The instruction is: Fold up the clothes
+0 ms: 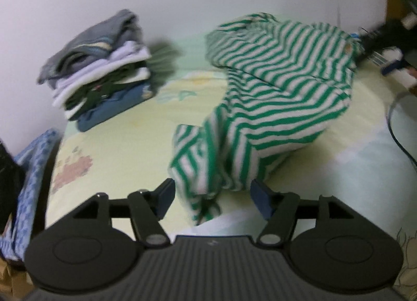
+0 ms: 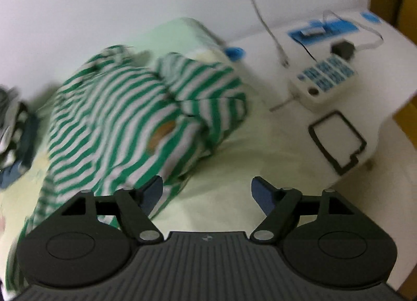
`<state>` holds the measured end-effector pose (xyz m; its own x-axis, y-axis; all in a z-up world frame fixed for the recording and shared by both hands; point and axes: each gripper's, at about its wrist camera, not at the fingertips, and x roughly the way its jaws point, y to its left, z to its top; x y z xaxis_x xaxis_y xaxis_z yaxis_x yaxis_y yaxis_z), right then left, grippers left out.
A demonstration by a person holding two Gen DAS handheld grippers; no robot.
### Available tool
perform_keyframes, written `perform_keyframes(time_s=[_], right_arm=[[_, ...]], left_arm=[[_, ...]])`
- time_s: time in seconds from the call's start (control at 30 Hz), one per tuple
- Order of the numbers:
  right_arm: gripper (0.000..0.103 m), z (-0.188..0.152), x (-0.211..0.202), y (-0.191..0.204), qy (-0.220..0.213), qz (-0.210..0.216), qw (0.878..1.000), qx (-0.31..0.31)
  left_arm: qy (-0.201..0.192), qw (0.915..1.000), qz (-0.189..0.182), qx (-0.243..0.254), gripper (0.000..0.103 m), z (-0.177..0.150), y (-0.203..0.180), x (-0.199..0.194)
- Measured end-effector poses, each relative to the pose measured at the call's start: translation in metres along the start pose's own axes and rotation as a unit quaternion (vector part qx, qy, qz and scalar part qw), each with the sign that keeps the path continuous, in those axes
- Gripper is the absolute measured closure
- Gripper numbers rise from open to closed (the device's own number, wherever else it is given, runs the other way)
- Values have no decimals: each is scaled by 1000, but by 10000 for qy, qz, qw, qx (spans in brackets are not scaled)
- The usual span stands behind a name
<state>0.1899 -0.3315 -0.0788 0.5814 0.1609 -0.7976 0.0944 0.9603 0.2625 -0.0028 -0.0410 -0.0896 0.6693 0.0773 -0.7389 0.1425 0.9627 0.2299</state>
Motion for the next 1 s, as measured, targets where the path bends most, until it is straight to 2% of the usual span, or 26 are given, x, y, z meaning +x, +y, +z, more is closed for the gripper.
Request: perform_keyframes(time_s=[0.1, 0.13, 0.17, 0.2, 0.23, 0.27, 0.3, 0.33, 0.5, 0.63, 0.67, 0.73, 0.8, 0.9, 0.93, 0.97, 1.0], right_arm=[[26, 2, -1, 8, -95, 25, 9999, -64], [26, 3, -1, 11, -126, 34, 9999, -86], [24, 4, -1, 14, -158, 42, 9998, -107], [26, 5, -1, 17, -190, 50, 9997, -129], [30, 5, -2, 20, -221, 59, 9996, -150], [58, 6, -2, 22, -253, 67, 9995, -171], [91, 7, -2, 25, -284, 76, 9994, -193], [90, 8, -2, 28, -316, 84, 9992, -214], [92, 8, -9, 41, -481, 187, 9981, -351], [94, -15, -48, 40, -496, 671, 9953, -490], [101, -22, -58, 40, -484, 788, 9942, -544], [103, -37, -78, 42, -438, 946, 9925, -634], [103, -52, -94, 44, -359, 1067, 9903, -811], [102, -71, -105, 52, -272, 770, 9904, -1117], [102, -75, -106, 54, -168, 736, 9898, -1206], [93, -80, -106, 54, -76, 648, 9899, -1258], [75, -84, -104, 54, -44, 487, 9907, -1270]], left_arm=[[60, 9999, -117, 59, 27, 1, -7, 18], [87, 9999, -132, 68, 27, 2, -9, 24], [131, 9999, -68, 78, 32, 3, -9, 32], [204, 9998, 9, 84, 53, 4, -10, 40], [281, 9995, 82, 78, 69, 4, -9, 46], [322, 9994, 160, 17, 96, 5, -7, 50], [363, 9990, 238, -44, 94, 6, -4, 53], [379, 9987, 302, -122, 95, 7, -1, 56], [-126, 9973, 525, -499, 95, 10, 26, 30], [-452, 9955, 498, -671, 95, 11, 51, -4], [-563, 9947, 503, -692, 95, 10, 57, -15], [-739, 9933, 511, -722, 95, 7, 71, -34], [-734, 9931, 469, -785, 93, 2, 87, -44], [-693, 9927, 464, -872, 93, -11, 111, -56], [-668, 9923, 619, -836, 94, -16, 116, -57], [-640, 9916, 786, -802, 102, -21, 122, -58], [-598, 9902, 1000, -771, 103, -26, 128, -57]])
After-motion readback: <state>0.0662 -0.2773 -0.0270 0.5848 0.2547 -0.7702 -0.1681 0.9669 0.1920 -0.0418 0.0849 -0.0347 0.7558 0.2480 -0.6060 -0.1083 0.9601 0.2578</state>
